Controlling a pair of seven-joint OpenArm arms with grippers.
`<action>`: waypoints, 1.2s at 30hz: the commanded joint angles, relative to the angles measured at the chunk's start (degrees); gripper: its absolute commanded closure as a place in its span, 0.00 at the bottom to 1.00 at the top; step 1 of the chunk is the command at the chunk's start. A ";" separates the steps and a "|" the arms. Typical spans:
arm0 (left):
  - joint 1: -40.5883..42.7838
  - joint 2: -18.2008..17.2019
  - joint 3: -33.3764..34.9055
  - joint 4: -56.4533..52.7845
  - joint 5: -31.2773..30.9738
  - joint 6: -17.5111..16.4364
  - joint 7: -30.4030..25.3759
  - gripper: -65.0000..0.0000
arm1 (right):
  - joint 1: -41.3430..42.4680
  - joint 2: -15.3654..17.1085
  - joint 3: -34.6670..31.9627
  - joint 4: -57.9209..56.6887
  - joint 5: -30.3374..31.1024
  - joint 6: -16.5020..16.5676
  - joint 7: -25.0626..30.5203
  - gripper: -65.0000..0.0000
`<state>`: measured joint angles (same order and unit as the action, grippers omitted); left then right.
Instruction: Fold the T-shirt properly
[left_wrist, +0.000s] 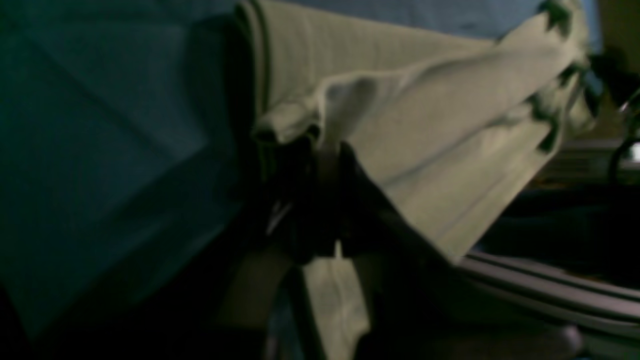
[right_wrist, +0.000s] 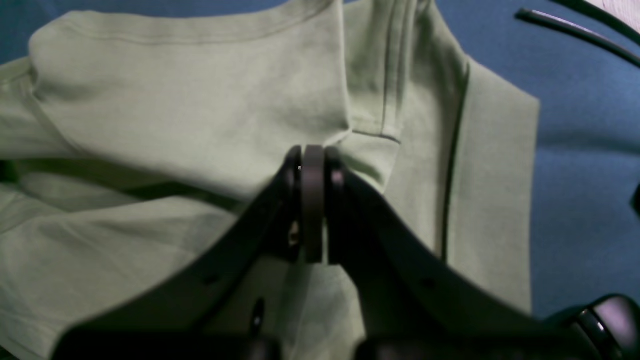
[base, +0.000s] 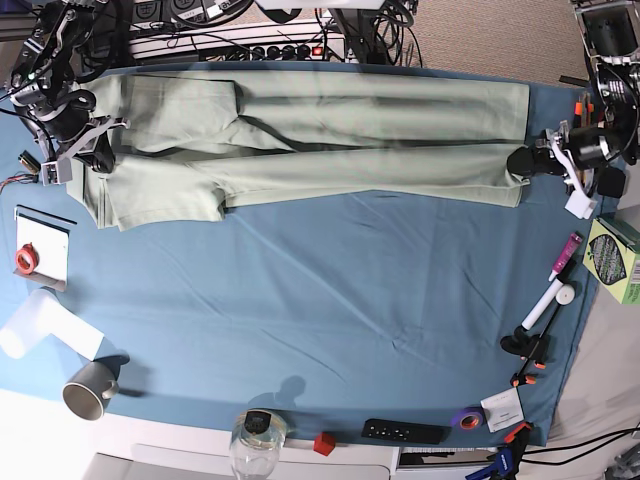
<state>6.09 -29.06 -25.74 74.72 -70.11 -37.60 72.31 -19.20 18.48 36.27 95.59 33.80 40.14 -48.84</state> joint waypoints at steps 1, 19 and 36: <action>0.09 -1.09 -0.37 1.75 0.28 0.74 -0.68 1.00 | 0.13 1.05 0.59 0.96 0.94 -0.14 1.36 1.00; 0.87 0.94 -0.39 3.30 1.55 0.28 -3.37 0.67 | 0.17 1.07 0.59 0.96 0.87 -0.14 2.71 0.65; 0.68 0.98 -2.05 23.30 12.72 0.09 -11.50 0.67 | 10.67 -0.24 8.52 3.65 0.68 -0.14 1.92 0.65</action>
<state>7.53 -26.98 -27.16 97.06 -56.23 -37.34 62.15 -8.84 17.32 44.58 98.28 33.41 39.92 -48.23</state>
